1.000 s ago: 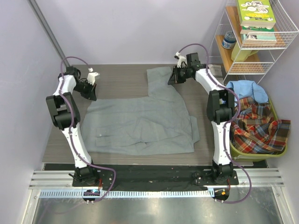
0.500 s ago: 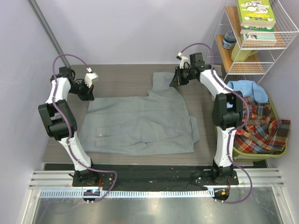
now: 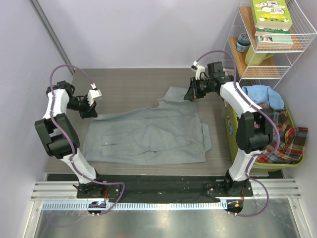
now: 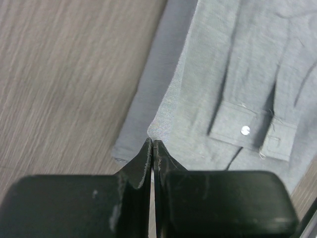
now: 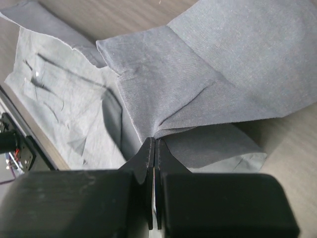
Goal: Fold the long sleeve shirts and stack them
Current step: Fold the shirt
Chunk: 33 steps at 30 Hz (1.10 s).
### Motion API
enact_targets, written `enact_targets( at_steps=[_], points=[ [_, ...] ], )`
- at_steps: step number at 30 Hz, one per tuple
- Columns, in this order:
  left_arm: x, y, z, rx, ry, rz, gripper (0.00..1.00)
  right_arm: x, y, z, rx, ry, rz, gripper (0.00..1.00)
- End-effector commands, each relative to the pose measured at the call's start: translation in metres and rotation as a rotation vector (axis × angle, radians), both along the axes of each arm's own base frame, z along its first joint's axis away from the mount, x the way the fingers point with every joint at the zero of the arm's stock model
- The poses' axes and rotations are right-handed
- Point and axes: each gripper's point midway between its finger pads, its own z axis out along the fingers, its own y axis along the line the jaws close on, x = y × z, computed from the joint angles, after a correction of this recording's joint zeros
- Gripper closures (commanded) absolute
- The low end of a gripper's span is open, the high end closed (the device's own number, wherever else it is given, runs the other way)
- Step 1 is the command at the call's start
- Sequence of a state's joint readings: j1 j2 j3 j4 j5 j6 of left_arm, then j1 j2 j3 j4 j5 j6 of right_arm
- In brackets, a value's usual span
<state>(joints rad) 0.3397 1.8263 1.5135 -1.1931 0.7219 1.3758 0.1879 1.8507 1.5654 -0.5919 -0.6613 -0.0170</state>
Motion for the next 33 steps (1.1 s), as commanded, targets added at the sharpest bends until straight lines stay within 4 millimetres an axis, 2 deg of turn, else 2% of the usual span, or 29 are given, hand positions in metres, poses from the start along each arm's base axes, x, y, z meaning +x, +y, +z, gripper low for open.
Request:
enact_targets(
  at_steps=[1, 10, 17, 20, 23, 24, 27, 29, 30, 33],
  points=[
    [-0.026, -0.009, 0.013, -0.014, -0.034, -0.106, 1.00, -0.025, -0.004, 0.014, 0.012, -0.028, 0.028, 0.99],
    [-0.059, -0.003, -0.002, 0.063, -0.013, -0.214, 1.00, -0.061, -0.006, 0.007, 0.024, 0.023, 0.046, 0.99],
    [-0.068, 0.001, -0.001, 0.060, -0.011, -0.226, 1.00, -0.090, -0.007, 0.006, 0.016, 0.030, 0.072, 0.99],
    [-0.073, 0.000, -0.006, 0.059, -0.002, -0.235, 0.98, -0.104, -0.010, -0.008, -0.014, 0.053, 0.089, 0.99],
    [-0.075, 0.000, -0.014, 0.062, 0.008, -0.234, 0.92, -0.115, -0.016, -0.031, -0.056, 0.095, 0.102, 0.99],
    [-0.075, 0.001, -0.018, 0.068, 0.008, -0.234, 0.85, -0.117, -0.017, -0.036, -0.066, 0.107, 0.108, 0.99],
    [-0.082, 0.004, -0.030, 0.084, 0.042, -0.240, 0.73, -0.122, -0.016, -0.049, -0.081, 0.160, 0.132, 0.98],
    [-0.087, 0.006, -0.033, 0.096, 0.064, -0.244, 0.68, -0.125, -0.014, -0.049, -0.090, 0.167, 0.181, 0.91],
    [-0.089, 0.006, -0.034, 0.095, 0.076, -0.243, 0.66, -0.133, -0.015, -0.055, -0.096, 0.217, 0.196, 0.83],
    [-0.090, 0.002, -0.027, 0.073, 0.077, -0.235, 0.62, -0.140, -0.020, -0.053, -0.129, 0.229, 0.237, 0.80]
  ],
)
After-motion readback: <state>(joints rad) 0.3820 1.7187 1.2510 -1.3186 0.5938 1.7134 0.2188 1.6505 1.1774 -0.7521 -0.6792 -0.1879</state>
